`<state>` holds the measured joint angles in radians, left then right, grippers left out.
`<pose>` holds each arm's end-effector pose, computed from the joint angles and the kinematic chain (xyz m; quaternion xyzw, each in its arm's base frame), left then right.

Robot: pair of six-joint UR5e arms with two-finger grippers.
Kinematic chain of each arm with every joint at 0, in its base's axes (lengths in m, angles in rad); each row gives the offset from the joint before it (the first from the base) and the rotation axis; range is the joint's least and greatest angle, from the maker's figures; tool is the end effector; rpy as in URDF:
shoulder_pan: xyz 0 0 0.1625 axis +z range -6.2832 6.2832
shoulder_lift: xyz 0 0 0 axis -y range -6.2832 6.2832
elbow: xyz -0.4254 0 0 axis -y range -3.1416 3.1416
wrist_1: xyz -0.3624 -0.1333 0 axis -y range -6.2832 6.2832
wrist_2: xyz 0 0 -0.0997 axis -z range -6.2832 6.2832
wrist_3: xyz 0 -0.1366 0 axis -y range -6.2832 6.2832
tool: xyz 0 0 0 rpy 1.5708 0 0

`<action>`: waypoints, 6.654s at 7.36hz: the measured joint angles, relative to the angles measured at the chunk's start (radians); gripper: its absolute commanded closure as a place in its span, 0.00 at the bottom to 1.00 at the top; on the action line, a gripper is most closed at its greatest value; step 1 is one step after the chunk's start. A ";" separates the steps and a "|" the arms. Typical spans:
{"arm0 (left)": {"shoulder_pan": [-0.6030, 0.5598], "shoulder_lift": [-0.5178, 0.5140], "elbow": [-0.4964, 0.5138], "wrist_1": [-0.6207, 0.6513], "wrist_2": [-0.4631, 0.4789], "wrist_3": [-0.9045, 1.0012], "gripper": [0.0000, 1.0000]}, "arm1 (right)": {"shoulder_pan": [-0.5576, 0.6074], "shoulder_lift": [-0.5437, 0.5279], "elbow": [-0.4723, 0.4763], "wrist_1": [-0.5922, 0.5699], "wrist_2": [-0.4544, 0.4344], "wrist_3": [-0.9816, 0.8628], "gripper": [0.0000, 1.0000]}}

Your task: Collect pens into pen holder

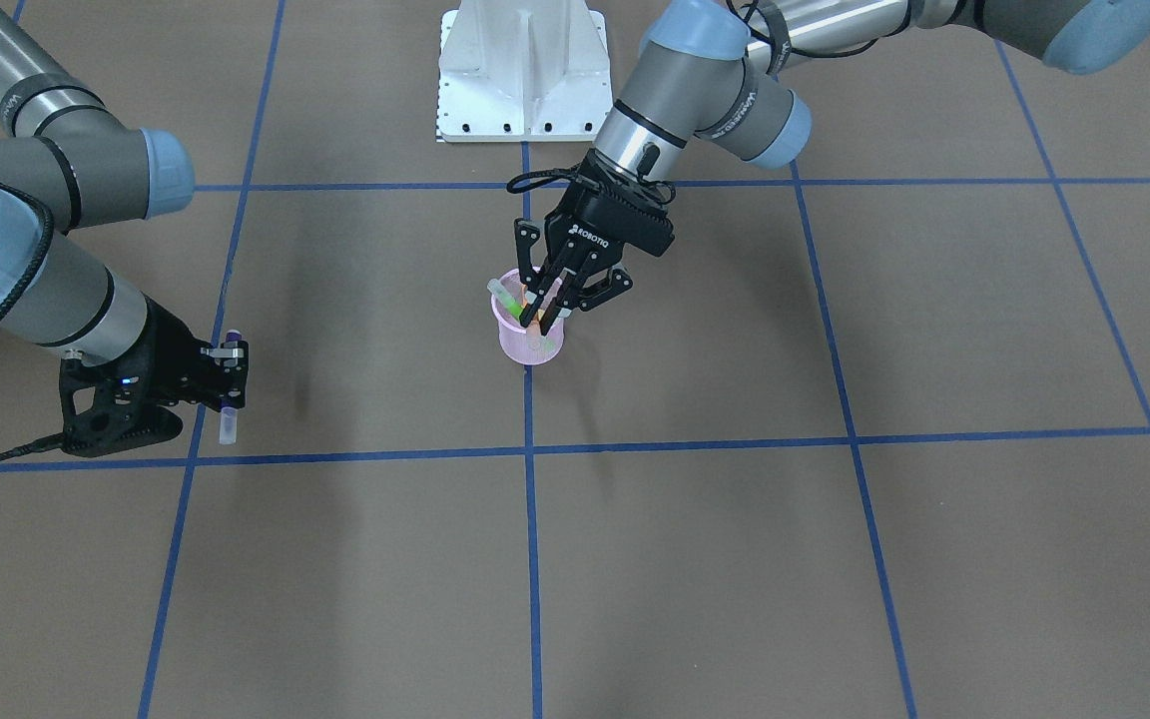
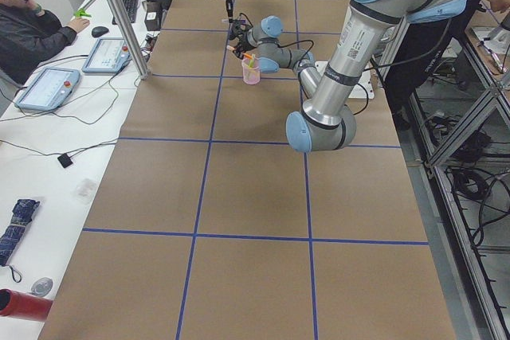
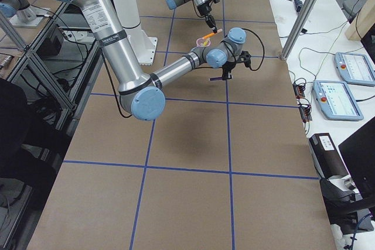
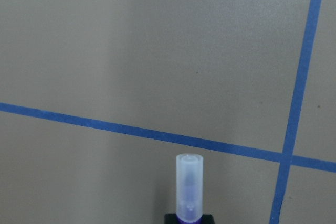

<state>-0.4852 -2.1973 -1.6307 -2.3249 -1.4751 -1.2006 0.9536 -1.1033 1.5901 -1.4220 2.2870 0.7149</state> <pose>0.5311 -0.4454 0.1962 0.3060 0.5846 -0.0746 0.7477 -0.3426 -0.5581 0.3965 0.0244 -0.4426 -0.0659 0.8940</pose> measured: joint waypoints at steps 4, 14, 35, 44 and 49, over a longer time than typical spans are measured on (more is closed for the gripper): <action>0.035 0.002 0.067 -0.094 0.050 0.000 0.44 | 0.012 -0.001 0.032 -0.004 0.005 0.000 1.00; -0.170 0.004 -0.102 0.217 -0.308 0.013 0.10 | 0.050 0.043 0.193 0.056 -0.038 0.013 1.00; -0.514 0.040 0.021 0.725 -0.596 0.484 0.01 | -0.595 0.092 0.071 0.611 -1.026 0.127 0.90; -0.546 0.036 0.030 0.738 -0.604 0.513 0.01 | -0.475 0.117 0.184 0.436 -0.807 0.144 0.00; -0.773 0.038 0.067 0.975 -0.663 1.107 0.00 | -0.090 0.110 0.283 -0.039 -0.304 -0.006 0.00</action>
<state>-1.2582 -2.1590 -1.5636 -1.3498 -2.1376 -0.0931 0.8638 -0.9929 1.8736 -1.4613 1.9828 0.7089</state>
